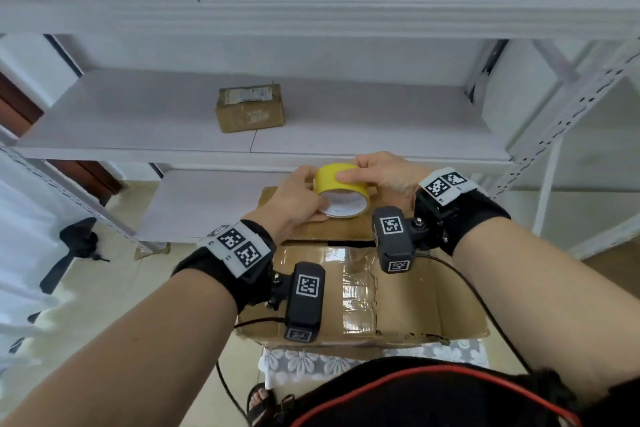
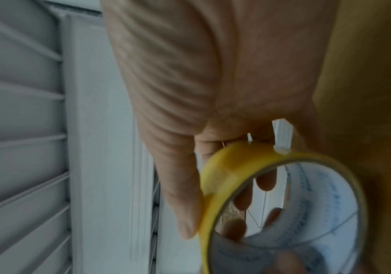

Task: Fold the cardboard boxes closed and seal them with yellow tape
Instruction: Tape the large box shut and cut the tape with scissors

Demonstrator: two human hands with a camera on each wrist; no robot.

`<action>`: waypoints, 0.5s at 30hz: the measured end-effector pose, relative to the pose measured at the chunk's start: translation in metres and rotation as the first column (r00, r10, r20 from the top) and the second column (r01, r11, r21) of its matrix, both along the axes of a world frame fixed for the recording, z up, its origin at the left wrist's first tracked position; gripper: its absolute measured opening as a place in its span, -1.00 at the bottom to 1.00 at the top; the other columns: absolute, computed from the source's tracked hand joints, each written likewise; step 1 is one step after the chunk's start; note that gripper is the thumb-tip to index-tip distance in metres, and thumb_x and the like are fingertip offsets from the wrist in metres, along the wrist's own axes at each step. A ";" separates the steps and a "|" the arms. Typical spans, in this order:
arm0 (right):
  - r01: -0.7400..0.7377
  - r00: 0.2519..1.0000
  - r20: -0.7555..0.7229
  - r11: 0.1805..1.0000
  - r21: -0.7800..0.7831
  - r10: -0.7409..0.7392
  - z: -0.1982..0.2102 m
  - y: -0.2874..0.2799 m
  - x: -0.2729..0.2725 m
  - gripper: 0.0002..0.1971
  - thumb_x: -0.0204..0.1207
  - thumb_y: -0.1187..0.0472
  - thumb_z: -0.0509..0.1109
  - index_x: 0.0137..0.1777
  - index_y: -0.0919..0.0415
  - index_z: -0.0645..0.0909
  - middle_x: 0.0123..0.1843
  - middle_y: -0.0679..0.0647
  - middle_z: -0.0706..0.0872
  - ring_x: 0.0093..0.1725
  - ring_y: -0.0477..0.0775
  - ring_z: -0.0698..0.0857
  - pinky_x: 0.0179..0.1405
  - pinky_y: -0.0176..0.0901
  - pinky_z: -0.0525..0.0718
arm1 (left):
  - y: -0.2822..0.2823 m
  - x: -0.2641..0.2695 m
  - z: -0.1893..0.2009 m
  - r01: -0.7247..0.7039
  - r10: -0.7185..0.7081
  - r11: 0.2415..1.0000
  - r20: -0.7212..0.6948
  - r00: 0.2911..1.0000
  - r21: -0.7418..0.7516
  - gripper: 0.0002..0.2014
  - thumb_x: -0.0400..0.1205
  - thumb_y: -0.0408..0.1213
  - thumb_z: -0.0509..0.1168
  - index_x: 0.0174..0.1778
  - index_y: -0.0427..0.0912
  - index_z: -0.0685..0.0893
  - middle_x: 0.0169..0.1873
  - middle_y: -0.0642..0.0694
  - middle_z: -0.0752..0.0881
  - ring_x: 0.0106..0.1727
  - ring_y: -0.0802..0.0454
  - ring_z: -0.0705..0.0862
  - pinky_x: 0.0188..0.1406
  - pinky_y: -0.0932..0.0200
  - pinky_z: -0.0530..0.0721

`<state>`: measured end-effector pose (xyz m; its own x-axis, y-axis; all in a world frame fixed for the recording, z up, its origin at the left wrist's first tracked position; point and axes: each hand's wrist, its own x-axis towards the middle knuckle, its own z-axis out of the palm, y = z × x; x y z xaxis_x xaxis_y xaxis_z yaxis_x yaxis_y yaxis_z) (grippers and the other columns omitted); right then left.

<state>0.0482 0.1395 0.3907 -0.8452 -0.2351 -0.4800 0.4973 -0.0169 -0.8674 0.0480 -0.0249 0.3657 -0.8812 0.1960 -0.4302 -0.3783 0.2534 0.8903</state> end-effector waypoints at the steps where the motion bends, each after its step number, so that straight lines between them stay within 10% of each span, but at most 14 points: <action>1: -0.007 1.000 -0.001 1.000 -0.001 0.007 0.002 -0.002 0.001 -0.90 0.48 0.35 0.46 -0.11 0.30 0.57 -0.24 0.22 0.71 -0.35 0.07 0.72 -0.40 -0.18 0.73 | 0.000 0.000 0.003 0.020 -0.020 0.999 -0.033 0.999 -0.026 -0.63 0.53 -0.66 0.31 0.00 -0.06 0.49 0.00 -0.22 0.61 0.04 -0.14 0.70 -0.05 0.00 0.81; 12: 0.053 0.999 -0.005 0.992 -0.112 -0.054 0.008 0.003 0.006 -0.81 0.34 0.28 0.53 -0.16 0.27 0.57 -0.16 0.26 0.61 -0.16 0.17 0.65 -0.02 0.01 0.64 | 0.001 -0.001 0.017 0.063 -0.066 0.997 -0.110 0.992 -0.036 -0.67 0.57 -0.66 0.23 -0.03 -0.08 0.52 -0.04 -0.29 0.69 -0.02 -0.19 0.73 0.10 -0.20 0.75; 15: 0.096 0.995 0.025 0.986 -0.139 -0.093 0.011 0.000 0.006 -0.71 0.51 0.20 0.44 0.11 0.41 0.64 0.00 0.32 0.73 -0.02 0.24 0.73 0.04 0.04 0.72 | 0.003 -0.003 0.018 0.053 -0.059 0.997 -0.118 0.991 -0.052 -0.69 0.59 -0.62 0.25 -0.06 -0.05 0.52 -0.05 -0.29 0.69 -0.02 -0.20 0.73 0.06 -0.16 0.77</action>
